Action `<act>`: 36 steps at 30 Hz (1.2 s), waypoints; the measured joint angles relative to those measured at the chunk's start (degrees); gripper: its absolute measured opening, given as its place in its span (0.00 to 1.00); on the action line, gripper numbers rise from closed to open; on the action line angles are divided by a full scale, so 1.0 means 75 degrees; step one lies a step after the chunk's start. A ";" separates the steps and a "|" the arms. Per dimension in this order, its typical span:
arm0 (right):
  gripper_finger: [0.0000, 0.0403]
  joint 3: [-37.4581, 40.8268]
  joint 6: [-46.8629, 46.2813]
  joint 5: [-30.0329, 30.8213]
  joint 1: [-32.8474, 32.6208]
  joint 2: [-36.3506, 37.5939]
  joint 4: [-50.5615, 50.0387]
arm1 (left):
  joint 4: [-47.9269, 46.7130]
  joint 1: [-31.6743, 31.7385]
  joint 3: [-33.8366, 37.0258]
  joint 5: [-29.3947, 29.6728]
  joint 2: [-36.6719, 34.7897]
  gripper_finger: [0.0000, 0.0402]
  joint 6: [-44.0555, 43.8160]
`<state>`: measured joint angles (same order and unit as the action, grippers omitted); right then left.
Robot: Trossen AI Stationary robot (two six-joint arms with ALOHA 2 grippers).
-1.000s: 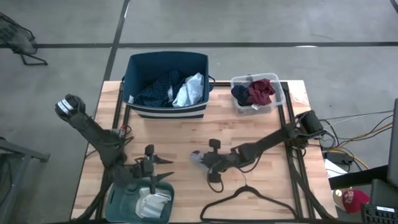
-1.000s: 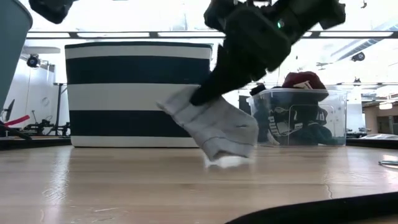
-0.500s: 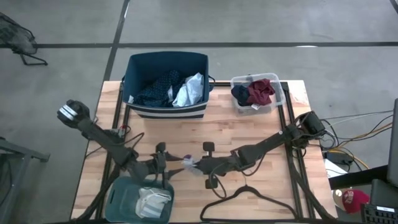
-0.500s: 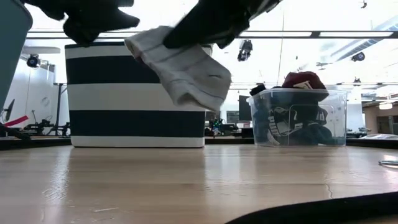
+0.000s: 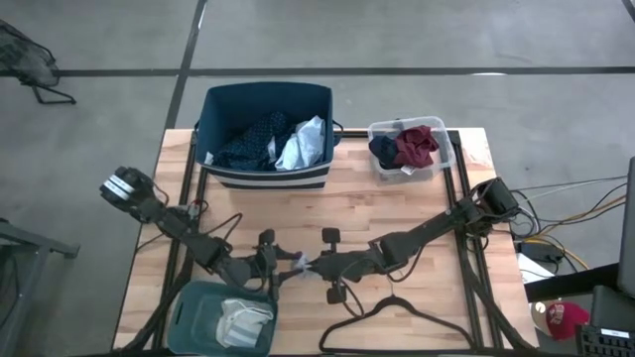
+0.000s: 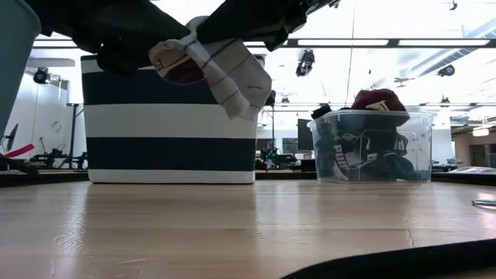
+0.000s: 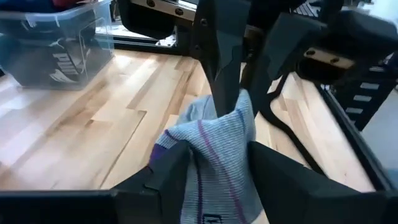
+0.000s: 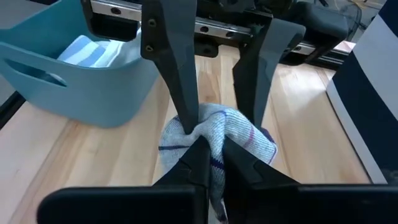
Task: Pick & Place Cloths
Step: Put the gray sock into the blue bin
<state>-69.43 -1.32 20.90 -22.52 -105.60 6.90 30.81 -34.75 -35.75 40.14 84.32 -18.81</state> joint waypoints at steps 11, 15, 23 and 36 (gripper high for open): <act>0.04 0.0012 -0.0114 -0.0010 0.0002 0.0004 0.0068 | 0.0253 0.0004 -0.0003 -0.0278 0.0054 0.03 0.0119; 0.10 0.0012 -0.0208 -0.0032 -0.0039 0.0017 -0.0149 | 0.0252 -0.0086 0.0000 -0.1089 -0.0383 0.05 0.0094; 0.22 0.0018 -0.0422 -0.0029 -0.0087 0.0017 -0.0556 | -0.1527 -0.0221 -0.0248 -0.3851 -0.2287 0.03 -0.0503; 0.34 0.0143 -0.0580 0.0025 -0.0064 0.0010 -0.0694 | -0.4747 -0.1486 -0.0316 -0.5707 -0.4430 0.04 -0.1816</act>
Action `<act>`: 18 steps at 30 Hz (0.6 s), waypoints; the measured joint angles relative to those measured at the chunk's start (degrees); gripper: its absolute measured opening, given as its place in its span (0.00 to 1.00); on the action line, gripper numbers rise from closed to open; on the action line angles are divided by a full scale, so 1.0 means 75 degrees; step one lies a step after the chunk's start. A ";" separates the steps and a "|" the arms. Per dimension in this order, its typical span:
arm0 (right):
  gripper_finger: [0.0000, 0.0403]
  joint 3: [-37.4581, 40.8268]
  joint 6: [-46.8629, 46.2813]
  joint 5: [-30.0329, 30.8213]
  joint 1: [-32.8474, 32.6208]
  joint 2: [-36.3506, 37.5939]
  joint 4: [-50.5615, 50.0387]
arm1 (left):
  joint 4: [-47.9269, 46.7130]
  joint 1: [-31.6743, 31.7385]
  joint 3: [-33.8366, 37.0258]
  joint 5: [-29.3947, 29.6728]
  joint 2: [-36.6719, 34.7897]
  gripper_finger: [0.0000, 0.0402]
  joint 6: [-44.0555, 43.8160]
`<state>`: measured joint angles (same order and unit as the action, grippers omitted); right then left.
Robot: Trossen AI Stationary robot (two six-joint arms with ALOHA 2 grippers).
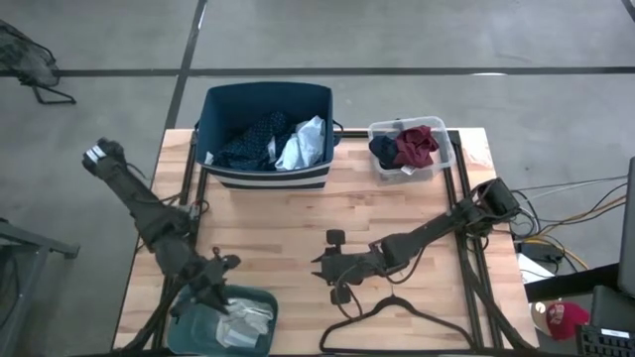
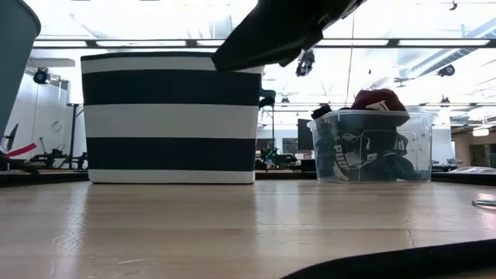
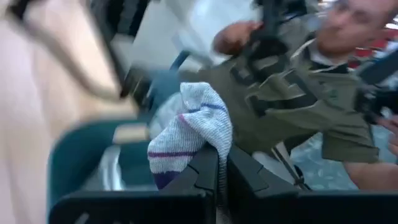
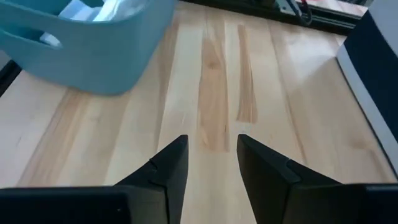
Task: Pick & Place Cloths
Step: Put the gray sock into the blue bin
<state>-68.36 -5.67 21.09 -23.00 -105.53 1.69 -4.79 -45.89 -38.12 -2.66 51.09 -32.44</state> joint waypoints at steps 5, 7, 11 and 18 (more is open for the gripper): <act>0.37 0.0026 -0.0035 0.0005 0.0006 0.0002 0.0029 | -0.0435 -0.0591 0.0393 0.1054 0.0093 0.04 -0.1081; 0.37 0.0041 -0.0044 0.0002 0.0006 0.0002 0.0025 | -0.0237 -0.0747 0.0579 0.1507 0.0199 0.04 -0.1530; 0.38 0.0044 -0.0050 0.0002 0.0003 0.0002 0.0070 | 0.0837 -0.0873 0.1233 0.2249 0.0455 0.07 -0.1499; 0.38 0.0047 -0.0108 0.0002 0.0006 0.0002 0.0076 | 0.2037 -0.0939 0.2184 0.2399 0.0567 0.25 -0.2306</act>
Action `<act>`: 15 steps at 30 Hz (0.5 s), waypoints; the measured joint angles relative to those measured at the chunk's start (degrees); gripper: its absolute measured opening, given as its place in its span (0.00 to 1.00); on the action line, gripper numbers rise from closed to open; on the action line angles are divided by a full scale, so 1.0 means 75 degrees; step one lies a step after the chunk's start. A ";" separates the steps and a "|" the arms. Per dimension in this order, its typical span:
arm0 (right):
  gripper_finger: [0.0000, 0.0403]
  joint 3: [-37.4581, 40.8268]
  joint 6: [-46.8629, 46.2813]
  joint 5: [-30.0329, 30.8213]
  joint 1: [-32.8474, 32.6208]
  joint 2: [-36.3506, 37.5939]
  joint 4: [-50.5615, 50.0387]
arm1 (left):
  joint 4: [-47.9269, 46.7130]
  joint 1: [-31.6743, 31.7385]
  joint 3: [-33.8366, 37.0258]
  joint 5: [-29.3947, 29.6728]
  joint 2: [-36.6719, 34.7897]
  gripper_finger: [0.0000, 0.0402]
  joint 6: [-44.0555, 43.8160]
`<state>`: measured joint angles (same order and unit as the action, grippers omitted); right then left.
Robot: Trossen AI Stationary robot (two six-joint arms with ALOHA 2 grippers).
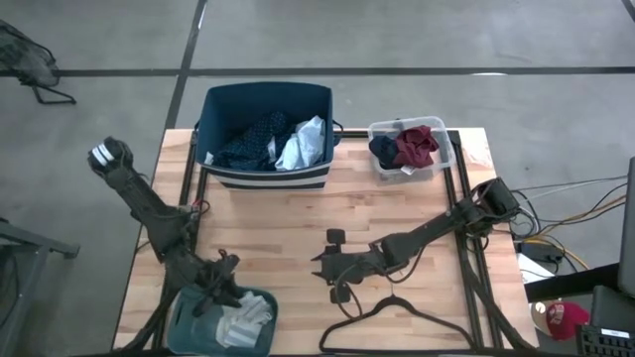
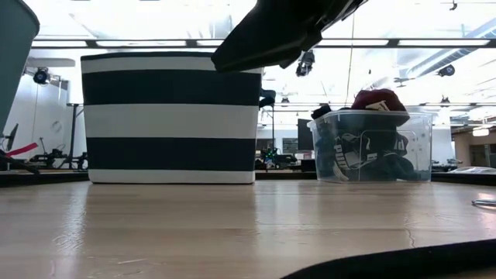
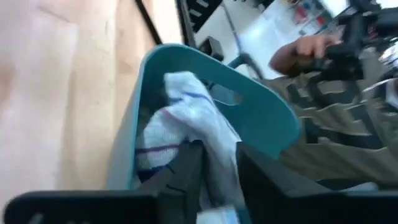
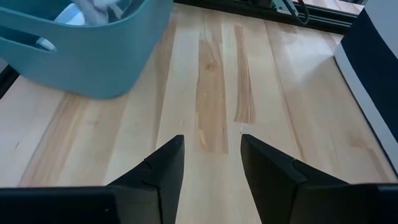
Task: Pick & Place Cloths
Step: Put the gray sock into the blue bin, then return to Home Position
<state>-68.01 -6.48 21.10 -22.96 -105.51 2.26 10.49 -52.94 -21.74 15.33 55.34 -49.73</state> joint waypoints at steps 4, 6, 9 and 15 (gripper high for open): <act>0.34 0.0000 0.0002 -0.0003 -0.0003 0.0000 0.0000 | 0.0580 -0.0166 0.0306 -0.0097 -0.0012 0.35 -0.0699; 0.32 0.0000 0.0013 -0.0001 0.0000 0.0000 0.0000 | 0.0900 -0.0242 0.0310 -0.0350 -0.0004 0.39 -0.0660; 0.28 0.0000 0.0062 -0.0003 0.0013 0.0000 0.0008 | 0.1314 -0.0296 0.0195 -0.0652 -0.0025 0.42 -0.0028; 0.21 0.0007 0.0069 -0.0003 0.0041 0.0000 0.0011 | 0.1334 -0.0287 -0.0162 -0.0329 -0.0170 0.42 0.1329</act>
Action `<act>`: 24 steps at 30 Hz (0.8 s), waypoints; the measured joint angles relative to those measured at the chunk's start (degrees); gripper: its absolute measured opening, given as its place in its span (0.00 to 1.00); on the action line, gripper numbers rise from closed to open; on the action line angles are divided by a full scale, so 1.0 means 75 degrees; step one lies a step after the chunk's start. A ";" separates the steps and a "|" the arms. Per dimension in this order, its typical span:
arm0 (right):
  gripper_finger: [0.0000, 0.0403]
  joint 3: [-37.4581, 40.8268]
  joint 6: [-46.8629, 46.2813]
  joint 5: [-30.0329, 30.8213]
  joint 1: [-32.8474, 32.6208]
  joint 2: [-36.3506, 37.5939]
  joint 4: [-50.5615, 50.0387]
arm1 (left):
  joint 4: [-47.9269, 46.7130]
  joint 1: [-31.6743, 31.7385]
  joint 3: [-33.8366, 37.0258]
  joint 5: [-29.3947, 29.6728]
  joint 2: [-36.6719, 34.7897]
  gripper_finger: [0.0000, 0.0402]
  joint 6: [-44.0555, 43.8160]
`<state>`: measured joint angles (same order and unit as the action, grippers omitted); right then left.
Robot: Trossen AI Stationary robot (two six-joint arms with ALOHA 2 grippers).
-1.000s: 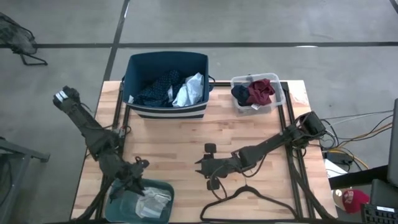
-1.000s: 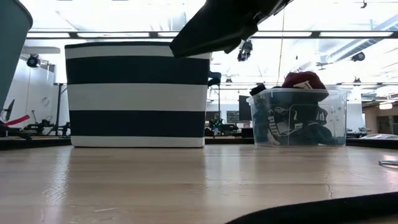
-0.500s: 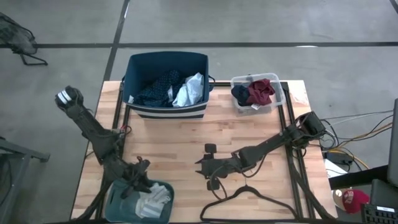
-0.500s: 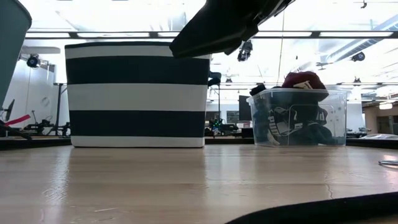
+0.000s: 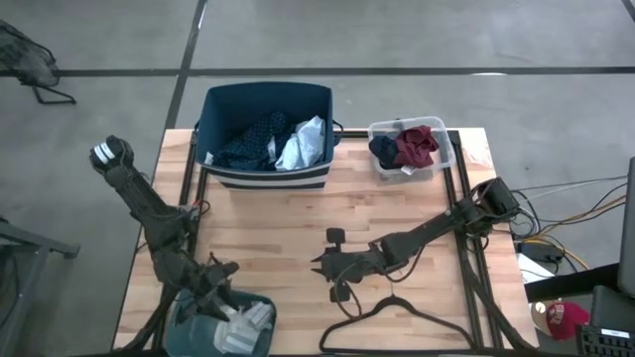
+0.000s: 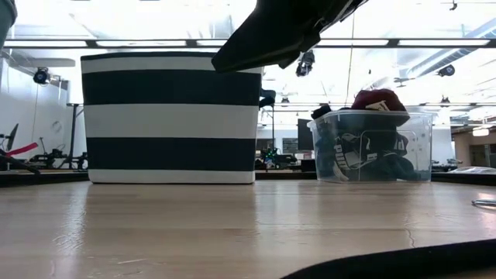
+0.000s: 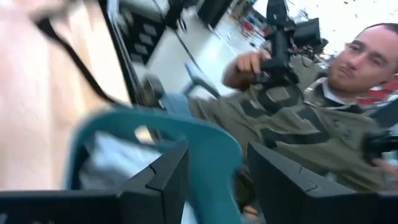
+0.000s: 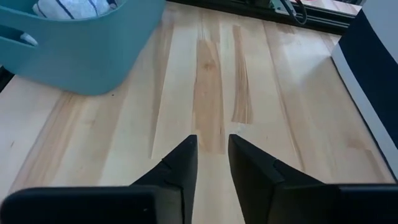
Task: Pick & Place Cloths
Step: Return to Home Position
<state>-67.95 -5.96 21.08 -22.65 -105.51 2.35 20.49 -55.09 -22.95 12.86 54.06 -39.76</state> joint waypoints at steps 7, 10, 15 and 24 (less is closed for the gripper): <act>0.06 0.0046 0.0456 -0.0020 0.0018 0.0000 0.0049 | 0.0023 0.0367 -0.0054 0.1608 0.0000 0.37 0.2592; 0.03 0.0147 0.0595 -0.0018 0.0062 0.0000 0.0470 | 0.0063 0.1045 -0.0053 0.1845 0.0026 0.27 0.3241; 0.02 0.0683 0.0803 -0.0018 0.0149 0.0171 0.1327 | -0.0021 0.2382 -0.0021 0.1779 0.0080 0.03 0.4020; 0.02 0.2785 0.1006 -0.0017 0.0181 0.1766 0.3086 | 0.0633 0.4163 0.0386 -0.0239 -0.0027 0.02 0.4541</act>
<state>-47.06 1.59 20.95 -21.30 -92.27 25.49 25.24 -23.87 -20.06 11.07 53.86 -5.71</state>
